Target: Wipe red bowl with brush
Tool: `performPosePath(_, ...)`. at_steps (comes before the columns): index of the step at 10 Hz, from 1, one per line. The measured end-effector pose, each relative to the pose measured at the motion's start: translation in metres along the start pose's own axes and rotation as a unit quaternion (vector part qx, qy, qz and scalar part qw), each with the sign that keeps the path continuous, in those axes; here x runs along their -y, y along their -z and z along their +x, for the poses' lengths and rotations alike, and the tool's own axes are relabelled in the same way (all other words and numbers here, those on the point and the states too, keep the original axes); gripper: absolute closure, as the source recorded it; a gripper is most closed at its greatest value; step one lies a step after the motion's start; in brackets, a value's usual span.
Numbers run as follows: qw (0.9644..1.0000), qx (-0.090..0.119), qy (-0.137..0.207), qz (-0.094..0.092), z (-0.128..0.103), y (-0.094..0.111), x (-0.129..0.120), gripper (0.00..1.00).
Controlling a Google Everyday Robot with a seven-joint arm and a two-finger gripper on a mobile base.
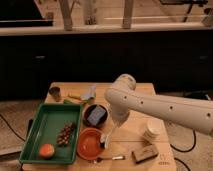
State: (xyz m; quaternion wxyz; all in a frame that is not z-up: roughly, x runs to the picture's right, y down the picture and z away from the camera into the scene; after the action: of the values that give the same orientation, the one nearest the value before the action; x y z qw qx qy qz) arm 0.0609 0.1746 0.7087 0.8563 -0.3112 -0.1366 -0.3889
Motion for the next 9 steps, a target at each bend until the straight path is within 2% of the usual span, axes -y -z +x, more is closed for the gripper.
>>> performPosePath(5,0.9998,0.009,-0.011,-0.013,-0.008,-0.027,0.008,0.99)
performPosePath(9,0.9973,-0.006,-0.073,-0.007,0.004,-0.036,0.006,0.99)
